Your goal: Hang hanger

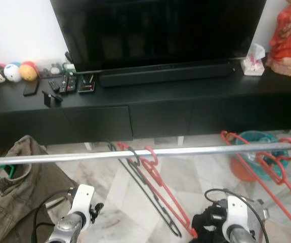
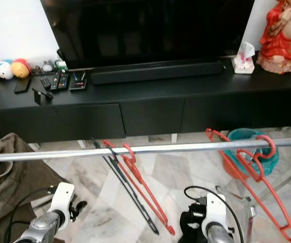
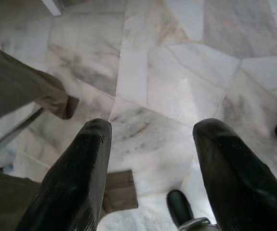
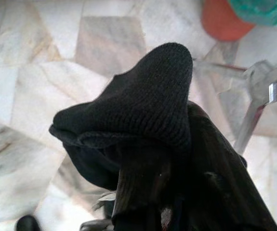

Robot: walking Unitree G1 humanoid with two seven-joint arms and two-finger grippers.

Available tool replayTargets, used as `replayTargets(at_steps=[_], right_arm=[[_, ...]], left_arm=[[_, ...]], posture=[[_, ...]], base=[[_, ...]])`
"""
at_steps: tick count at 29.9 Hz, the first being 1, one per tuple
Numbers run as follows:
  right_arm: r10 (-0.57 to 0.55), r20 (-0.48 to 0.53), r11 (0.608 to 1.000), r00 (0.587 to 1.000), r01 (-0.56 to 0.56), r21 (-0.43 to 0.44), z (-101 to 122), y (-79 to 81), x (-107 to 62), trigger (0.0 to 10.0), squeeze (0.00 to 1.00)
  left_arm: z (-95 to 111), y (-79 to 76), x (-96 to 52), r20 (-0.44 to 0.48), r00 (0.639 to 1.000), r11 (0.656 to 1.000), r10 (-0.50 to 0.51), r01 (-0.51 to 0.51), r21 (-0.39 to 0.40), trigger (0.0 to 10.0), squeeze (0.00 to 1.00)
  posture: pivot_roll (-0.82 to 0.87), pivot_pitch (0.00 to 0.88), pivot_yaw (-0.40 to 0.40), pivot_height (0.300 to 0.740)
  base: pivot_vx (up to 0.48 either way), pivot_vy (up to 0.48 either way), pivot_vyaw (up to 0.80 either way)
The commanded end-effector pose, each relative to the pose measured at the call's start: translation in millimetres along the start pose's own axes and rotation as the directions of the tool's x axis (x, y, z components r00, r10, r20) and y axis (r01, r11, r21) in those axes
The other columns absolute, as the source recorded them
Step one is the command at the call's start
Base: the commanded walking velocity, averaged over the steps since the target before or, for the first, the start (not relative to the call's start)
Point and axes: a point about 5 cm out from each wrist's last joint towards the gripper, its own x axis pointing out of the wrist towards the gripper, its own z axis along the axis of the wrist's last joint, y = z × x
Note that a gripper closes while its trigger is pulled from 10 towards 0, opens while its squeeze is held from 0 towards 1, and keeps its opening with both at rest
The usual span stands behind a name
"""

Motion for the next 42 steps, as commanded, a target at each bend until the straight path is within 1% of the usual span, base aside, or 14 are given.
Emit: replayTargets(at_steps=[1,4,18,28,30,32,33,34,35,36,39,40,41,42], right_arm=[[0.009,0.051,1.000,0.999,-0.010,0.003,11,4.0,2.1,10.0,0.00],[-0.005,0.079,0.999,0.997,0.002,0.033,17,1.3,3.2,10.0,0.00],[-0.001,0.052,1.000,0.999,0.000,0.018,12,1.9,2.5,10.0,0.00],[0.002,0.043,1.000,0.999,-0.003,0.021,10,3.0,2.3,10.0,0.00],[0.006,0.040,1.000,0.999,-0.007,0.021,9,3.8,2.0,10.0,0.00],[0.006,0.040,1.000,0.999,-0.007,0.021,9,3.8,2.0,10.0,0.00],[0.008,0.039,1.000,0.999,-0.009,0.021,9,4.0,2.0,10.0,0.00],[0.010,0.037,1.000,0.999,-0.011,0.021,8,4.3,1.9,10.0,0.00],[0.010,0.037,1.000,0.999,-0.011,0.021,8,4.3,1.9,10.0,0.00],[0.010,0.036,1.000,0.999,-0.011,0.021,8,4.3,1.8,10.0,0.00],[0.013,0.032,1.000,0.999,-0.014,0.020,7,4.6,1.6,10.0,0.00],[0.014,0.031,1.000,0.999,-0.014,0.019,7,4.7,1.5,10.0,0.00],[0.014,0.031,1.000,0.999,-0.014,0.019,7,4.7,1.5,10.0,0.00],[0.015,0.031,1.000,0.999,-0.016,0.018,7,4.8,1.5,10.0,0.00]], left_arm=[[-4,4.2,-1.8,-0.015,1.000,1.000,0.014,-0.014,0.007,10.0,0.00],[-5,3.9,-1.9,-0.018,1.000,1.000,0.016,-0.016,0.000,10.0,0.00],[-6,2.7,-2.0,-0.019,1.000,1.000,0.010,-0.010,-0.002,10.0,0.00],[-6,5.6,-2.4,-0.029,0.999,0.998,0.041,-0.040,0.040,10.0,0.00],[-6,11.0,-3.4,-0.026,0.995,0.991,0.093,-0.090,0.094,10.0,0.00],[-6,11.0,-3.4,-0.026,0.995,0.991,0.093,-0.090,0.094,10.0,0.00],[-6,14.1,-4.1,-0.027,0.993,0.987,0.115,-0.111,0.120,10.0,0.00],[-6,24.3,-6.6,-0.021,0.983,0.968,0.180,-0.174,0.179,10.0,0.00],[-6,24.3,-6.6,-0.021,0.983,0.968,0.180,-0.174,0.179,10.0,0.00],[-5,27.8,-7.7,-0.011,0.980,0.963,0.199,-0.194,0.187,10.0,0.00],[0,41.1,-12.9,0.056,0.961,0.946,0.271,-0.276,0.171,10.0,0.00],[2,44.3,-14.6,0.078,0.954,0.939,0.289,-0.298,0.170,10.0,0.00],[2,44.3,-14.6,0.078,0.954,0.939,0.289,-0.298,0.170,10.0,0.00],[6,49.3,-18.3,0.121,0.940,0.926,0.318,-0.336,0.171,10.0,0.00]], posture=[[-0.03,0.000,0.076,0.740],[-0.03,0.000,0.074,0.740],[-0.03,0.000,0.072,0.740],[-0.03,0.000,0.074,0.740],[-0.03,0.000,0.076,0.740],[-0.03,0.000,0.076,0.740],[-0.03,0.000,0.077,0.740],[-0.03,0.000,0.078,0.740],[-0.03,0.000,0.078,0.740],[-0.03,0.000,0.079,0.740],[-0.02,0.000,0.082,0.740],[-0.02,0.000,0.082,0.740],[-0.02,0.000,0.082,0.740],[-0.02,0.000,0.082,0.740]], base=[[0.000,-0.330,0.00],[0.000,-0.330,0.00],[0.000,-0.329,0.00],[0.000,0.000,0.00],[0.000,0.000,0.00],[0.000,0.000,0.00],[0.000,0.000,0.00],[0.000,0.000,0.00],[0.000,0.000,0.00],[0.000,0.000,0.00],[0.000,0.000,0.00],[0.000,0.000,0.00],[0.000,0.000,0.00],[0.000,0.000,0.00]])
